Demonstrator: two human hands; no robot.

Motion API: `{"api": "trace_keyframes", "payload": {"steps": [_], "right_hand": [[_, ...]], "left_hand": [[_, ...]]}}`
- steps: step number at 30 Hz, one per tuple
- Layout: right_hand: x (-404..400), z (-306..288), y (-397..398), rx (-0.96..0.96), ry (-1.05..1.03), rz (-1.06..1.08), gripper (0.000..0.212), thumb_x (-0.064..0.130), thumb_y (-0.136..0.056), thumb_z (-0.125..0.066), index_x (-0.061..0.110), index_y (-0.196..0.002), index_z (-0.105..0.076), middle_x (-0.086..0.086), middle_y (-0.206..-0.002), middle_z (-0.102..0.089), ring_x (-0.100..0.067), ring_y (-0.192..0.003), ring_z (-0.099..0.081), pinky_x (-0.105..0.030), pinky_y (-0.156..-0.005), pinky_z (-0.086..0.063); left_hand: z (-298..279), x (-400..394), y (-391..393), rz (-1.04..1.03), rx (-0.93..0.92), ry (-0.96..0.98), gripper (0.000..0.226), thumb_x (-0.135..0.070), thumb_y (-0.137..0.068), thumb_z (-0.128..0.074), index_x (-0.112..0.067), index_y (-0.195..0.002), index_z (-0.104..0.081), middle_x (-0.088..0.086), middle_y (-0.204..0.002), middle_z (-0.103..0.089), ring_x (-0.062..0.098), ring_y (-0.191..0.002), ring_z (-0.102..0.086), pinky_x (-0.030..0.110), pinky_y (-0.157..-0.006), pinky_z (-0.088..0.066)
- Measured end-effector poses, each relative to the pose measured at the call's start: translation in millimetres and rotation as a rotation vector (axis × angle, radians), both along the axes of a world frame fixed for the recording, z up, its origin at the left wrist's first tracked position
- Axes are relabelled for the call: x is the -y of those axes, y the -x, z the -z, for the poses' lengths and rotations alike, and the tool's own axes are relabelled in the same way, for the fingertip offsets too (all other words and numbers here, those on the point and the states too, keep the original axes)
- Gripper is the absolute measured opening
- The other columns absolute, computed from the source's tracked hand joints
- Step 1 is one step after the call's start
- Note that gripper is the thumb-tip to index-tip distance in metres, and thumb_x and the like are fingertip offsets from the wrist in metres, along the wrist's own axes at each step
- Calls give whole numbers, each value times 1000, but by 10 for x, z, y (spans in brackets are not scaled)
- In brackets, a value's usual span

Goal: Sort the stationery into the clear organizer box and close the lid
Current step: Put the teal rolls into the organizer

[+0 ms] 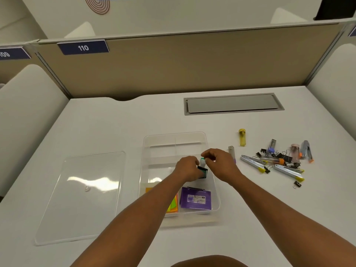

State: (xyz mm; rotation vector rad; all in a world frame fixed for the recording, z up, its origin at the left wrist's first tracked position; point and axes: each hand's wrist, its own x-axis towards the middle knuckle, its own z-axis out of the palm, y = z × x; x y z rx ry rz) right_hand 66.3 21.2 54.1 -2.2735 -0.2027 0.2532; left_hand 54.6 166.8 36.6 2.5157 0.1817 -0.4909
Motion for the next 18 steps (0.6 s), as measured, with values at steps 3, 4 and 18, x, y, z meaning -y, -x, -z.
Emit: {"api": "trace_keyframes", "payload": {"steps": [3, 4, 18], "right_hand": [[-2, -21, -10, 49, 204, -138, 38, 3, -92, -55, 22, -123, -64, -1, -127, -63, -17, -115, -55, -29, -96, -46], [-2, -29, -13, 72, 305, -206, 42, 3, -91, -56, 24, -127, -62, 0, -133, -59, -19, -121, -49, -31, -98, -44], [-163, 117, -178, 428, 897, -674, 57, 37, -86, -70, 27, -136, -45, -3, -121, -62, -25, -114, -44, -40, -86, -39]], "left_hand": [[-1, -71, -2, -88, -26, 117, 38, -23, -80, -75, -14, -115, -67, 5, -117, -64, 20, -103, -60, 33, -88, -54], [-1, -111, -1, -122, -37, 168, 33, -20, -80, -74, -13, -112, -68, 6, -115, -65, 19, -101, -61, 33, -86, -55], [10, -396, 51, -314, 317, 205, 18, -14, -87, -61, -20, -99, -74, -4, -99, -72, 8, -85, -64, 23, -83, -51]]}}
